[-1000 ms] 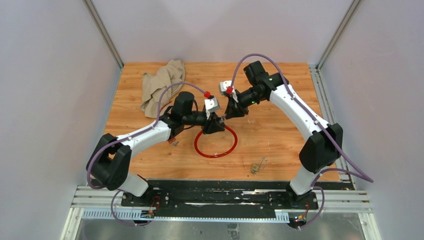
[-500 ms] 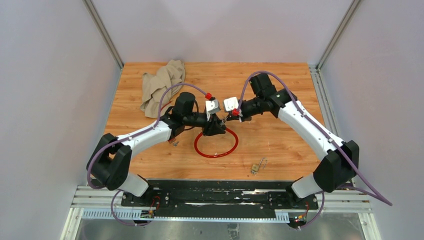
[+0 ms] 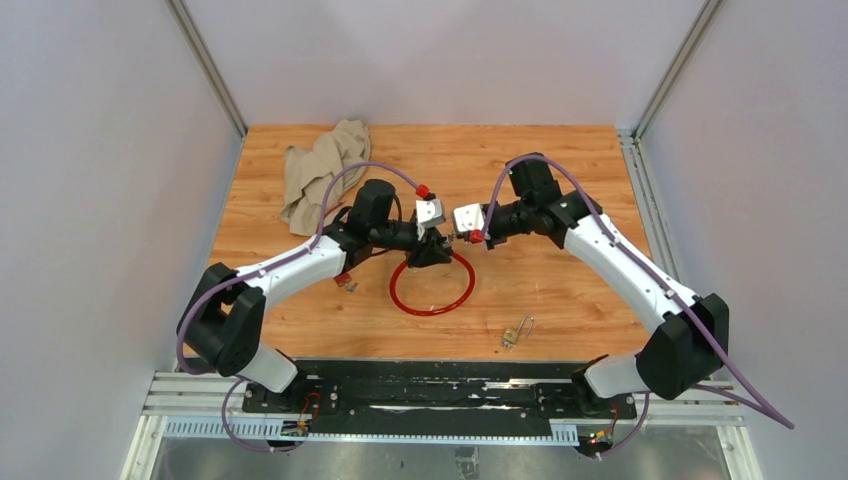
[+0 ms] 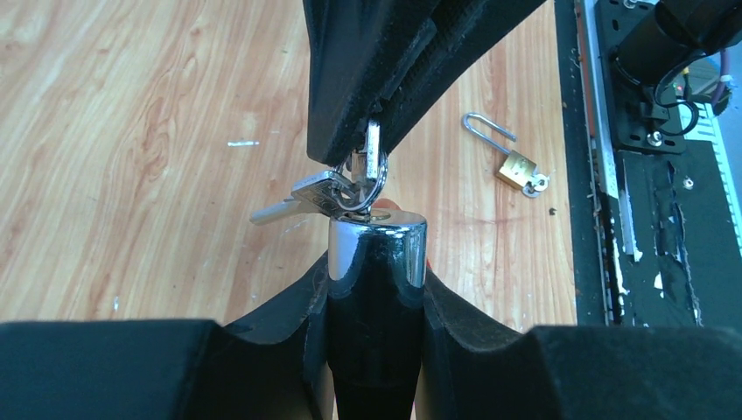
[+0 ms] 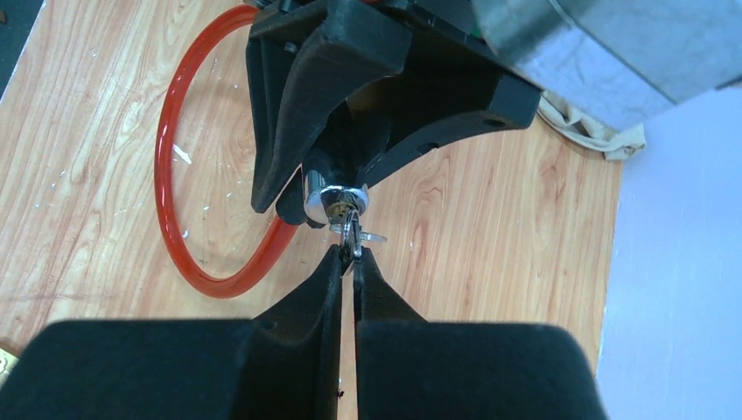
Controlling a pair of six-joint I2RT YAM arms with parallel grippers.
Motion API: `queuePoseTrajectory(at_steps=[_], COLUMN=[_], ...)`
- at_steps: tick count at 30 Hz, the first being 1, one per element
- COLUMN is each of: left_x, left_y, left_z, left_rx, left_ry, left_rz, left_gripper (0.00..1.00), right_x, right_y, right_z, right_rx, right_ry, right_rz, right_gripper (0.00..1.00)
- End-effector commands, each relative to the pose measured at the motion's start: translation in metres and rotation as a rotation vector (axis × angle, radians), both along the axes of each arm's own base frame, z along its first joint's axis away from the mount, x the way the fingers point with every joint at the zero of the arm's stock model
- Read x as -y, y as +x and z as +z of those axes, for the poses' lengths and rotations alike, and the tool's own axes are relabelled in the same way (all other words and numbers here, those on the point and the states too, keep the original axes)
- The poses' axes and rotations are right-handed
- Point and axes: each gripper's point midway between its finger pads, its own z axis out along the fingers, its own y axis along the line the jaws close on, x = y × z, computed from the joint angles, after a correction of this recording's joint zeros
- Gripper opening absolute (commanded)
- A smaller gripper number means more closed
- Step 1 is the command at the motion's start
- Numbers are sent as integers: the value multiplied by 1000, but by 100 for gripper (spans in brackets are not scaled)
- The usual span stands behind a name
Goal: Lock with the key
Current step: Lock the lock.
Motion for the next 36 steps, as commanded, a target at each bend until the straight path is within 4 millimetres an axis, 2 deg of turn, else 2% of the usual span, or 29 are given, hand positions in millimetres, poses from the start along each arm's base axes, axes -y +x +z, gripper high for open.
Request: queuePoseTrajectory(at_steps=[1,7,10,11,12,14,15,16,21,24,29,36], left_x=[-13,-18,-17,-17,-17,-16,-16,-16,-15,-15,-16,-15], left_y=[-14,-7,-5,-5,-4,-4,-4,-4,-4,-4,-2,-2], left_z=[-10,-13,-12,-11,-10,-8,-7,-7,-6,-5,-5,-5], left_rx=[-71,-35,-26,-25,-23,-20,-18,-17,-17,-13,-3,-6], left_ry=[58,93,91,87,85,81,79,77,72,66,66,65], left_rz=[-4,23,28,29,30,31,31,32,31,34,39,40], left_gripper=[0,0,0,0,0,0,0,0,0,0,0,0], right_x=[38,50,44,40,36,25,20,15,-5,-17,-29,-36], right_y=[30,27,16,11,7,-2,-6,-9,-11,-8,-10,-13], right_z=[3,11,13,13,16,23,25,26,12,16,15,2], right_rx=[18,-148,-240,-282,-323,-419,-452,-475,-426,-448,-564,-561], right_ry=[-46,-13,17,31,51,112,129,135,72,88,93,40], right_rz=[-179,-217,-196,-183,-173,-150,-134,-121,-66,-46,-10,1], right_gripper=[1,1,1,6,18,50,56,57,56,54,42,22])
